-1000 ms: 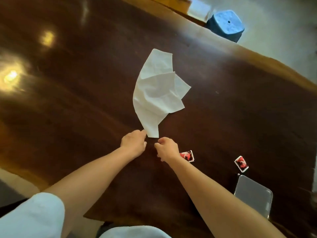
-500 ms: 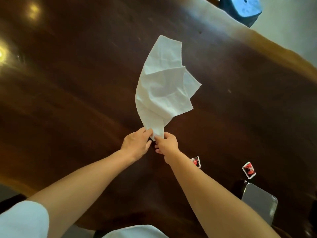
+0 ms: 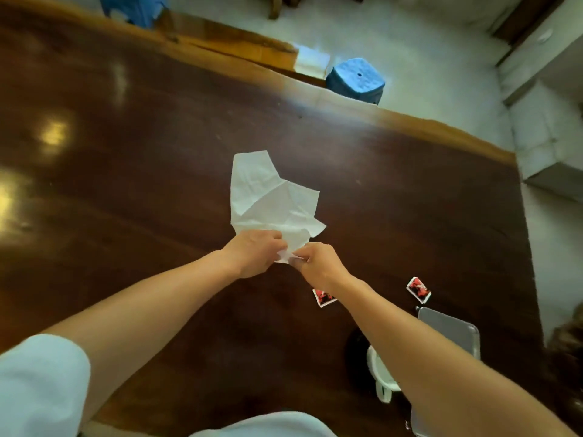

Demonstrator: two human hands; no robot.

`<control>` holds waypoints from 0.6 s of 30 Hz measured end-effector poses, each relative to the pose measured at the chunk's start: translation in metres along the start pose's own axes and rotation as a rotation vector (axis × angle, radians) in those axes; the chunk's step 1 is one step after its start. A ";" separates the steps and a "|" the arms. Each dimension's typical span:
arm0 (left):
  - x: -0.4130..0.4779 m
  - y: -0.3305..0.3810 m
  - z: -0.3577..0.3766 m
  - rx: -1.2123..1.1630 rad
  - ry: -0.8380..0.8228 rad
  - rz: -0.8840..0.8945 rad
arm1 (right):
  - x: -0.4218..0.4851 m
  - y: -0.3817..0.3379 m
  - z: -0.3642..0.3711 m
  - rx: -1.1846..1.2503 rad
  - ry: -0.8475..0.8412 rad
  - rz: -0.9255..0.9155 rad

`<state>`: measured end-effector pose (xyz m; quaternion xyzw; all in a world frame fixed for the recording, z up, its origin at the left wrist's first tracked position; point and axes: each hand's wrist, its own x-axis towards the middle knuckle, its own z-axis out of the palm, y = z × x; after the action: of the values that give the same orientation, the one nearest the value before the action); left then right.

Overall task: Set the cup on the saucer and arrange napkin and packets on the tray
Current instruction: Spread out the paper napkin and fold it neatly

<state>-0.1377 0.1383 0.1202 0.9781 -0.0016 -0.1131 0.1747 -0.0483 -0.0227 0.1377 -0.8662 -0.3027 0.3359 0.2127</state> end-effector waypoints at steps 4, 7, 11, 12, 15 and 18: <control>-0.013 0.035 -0.038 0.049 0.133 -0.044 | -0.041 -0.010 -0.048 0.019 0.124 -0.102; -0.025 0.057 -0.066 0.040 0.278 -0.107 | -0.064 -0.014 -0.085 0.084 0.260 -0.172; -0.048 0.082 -0.099 0.083 0.382 -0.145 | -0.093 -0.012 -0.119 0.166 0.390 -0.214; -0.055 0.088 -0.105 0.110 0.395 -0.157 | -0.102 -0.009 -0.124 0.187 0.413 -0.217; -0.073 0.100 -0.118 0.135 0.431 -0.205 | -0.123 0.002 -0.138 0.249 0.476 -0.184; -0.090 0.110 -0.126 0.165 0.422 -0.263 | -0.138 0.013 -0.152 0.269 0.557 -0.158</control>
<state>-0.1938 0.0818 0.2932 0.9828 0.1529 0.0721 0.0747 -0.0169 -0.1494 0.2967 -0.8627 -0.2521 0.1055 0.4255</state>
